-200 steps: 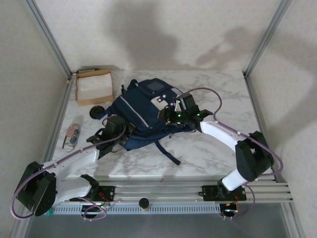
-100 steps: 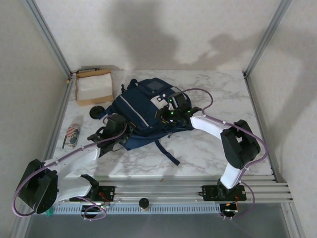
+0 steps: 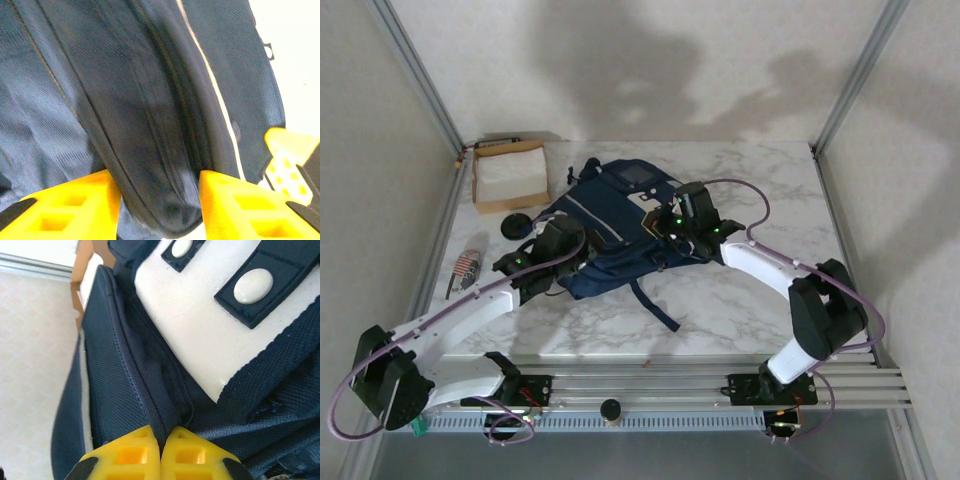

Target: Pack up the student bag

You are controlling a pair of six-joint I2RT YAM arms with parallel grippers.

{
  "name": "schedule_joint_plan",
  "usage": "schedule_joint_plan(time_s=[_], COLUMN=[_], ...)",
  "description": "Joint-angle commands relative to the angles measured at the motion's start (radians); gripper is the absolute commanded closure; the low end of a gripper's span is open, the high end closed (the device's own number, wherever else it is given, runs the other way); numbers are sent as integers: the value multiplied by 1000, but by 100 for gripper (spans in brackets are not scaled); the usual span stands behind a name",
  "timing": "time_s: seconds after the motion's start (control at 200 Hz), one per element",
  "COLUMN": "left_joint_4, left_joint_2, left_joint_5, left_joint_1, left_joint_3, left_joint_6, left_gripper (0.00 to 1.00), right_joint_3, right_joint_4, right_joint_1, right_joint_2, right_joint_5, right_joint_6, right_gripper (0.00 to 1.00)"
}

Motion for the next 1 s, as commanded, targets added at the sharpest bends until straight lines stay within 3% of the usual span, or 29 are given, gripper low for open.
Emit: schedule_joint_plan(time_s=[0.0,0.14,0.29,0.516,0.666,0.996], left_joint_4=[-54,-146,-95,-190,-142,-47], left_joint_2=[-36,11,130,255,258,267], left_joint_5=[-28,-180,-188,-288,-285,-325], left_joint_1=[-100,-214,-264,-254,-227,-253], left_joint_3=[52,141,244,334,298,229], left_joint_6=[-61,-131,-121,-168,-218,-426], left_gripper=[53,52,52,57,60,64], right_joint_3=[28,3,-11,-14,-22,-65], right_joint_4=[146,188,207,209,219,267], right_joint_1=[12,11,13,12,11,18], right_joint_2=[-70,-75,-81,-92,-116,-135], right_joint_5=[-78,-95,-97,-105,-95,-73], right_joint_6=[76,102,123,135,131,177], right_gripper=[100,100,100,100,100,100])
